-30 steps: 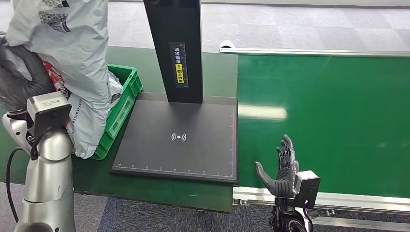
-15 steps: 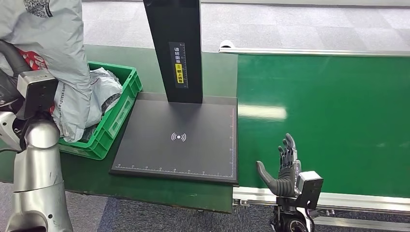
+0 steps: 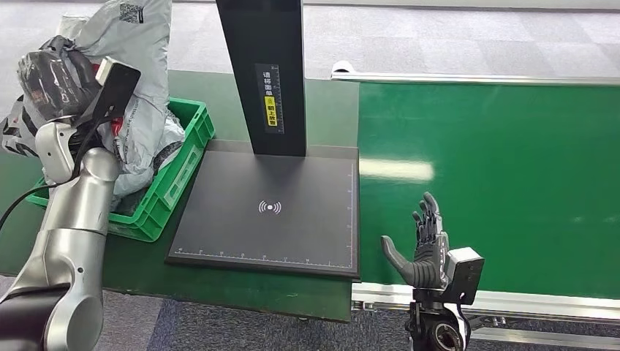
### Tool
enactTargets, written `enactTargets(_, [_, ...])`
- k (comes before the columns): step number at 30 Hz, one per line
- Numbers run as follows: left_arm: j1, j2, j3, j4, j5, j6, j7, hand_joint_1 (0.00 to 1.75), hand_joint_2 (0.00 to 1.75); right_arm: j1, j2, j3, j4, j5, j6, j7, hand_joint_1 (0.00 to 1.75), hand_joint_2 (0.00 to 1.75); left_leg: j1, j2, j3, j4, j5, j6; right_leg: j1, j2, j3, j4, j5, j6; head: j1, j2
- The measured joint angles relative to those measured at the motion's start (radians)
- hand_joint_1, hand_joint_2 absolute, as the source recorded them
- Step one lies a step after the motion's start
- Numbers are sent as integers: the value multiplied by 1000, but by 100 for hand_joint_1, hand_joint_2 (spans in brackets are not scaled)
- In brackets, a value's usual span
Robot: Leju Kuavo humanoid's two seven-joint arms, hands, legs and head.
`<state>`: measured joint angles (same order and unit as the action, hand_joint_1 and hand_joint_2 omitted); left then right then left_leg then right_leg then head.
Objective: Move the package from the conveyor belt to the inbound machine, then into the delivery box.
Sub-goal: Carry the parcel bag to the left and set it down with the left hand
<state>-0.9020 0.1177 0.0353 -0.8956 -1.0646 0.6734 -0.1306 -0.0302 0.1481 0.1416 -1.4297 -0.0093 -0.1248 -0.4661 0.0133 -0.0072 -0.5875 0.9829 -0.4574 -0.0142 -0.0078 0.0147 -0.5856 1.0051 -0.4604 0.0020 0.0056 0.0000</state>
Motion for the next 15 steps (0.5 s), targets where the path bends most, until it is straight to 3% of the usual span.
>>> enactTargets(7, [-144, 39, -33, 312, -99, -15, 117, 175, 175, -16, -3, 18, 16, -6, 0, 2, 0, 175, 0, 0, -1, 0, 0, 0, 0, 0, -1, 0, 0, 0, 0, 0])
enactTargets(15, [-191, 61, -39, 435, -145, -23, 172, 175, 175, -13, -5, 25, 19, -6, -1, 4, 0, 175, 0, 0, -1, 0, 0, 0, 0, 0, -1, 0, 0, 0, 0, 0])
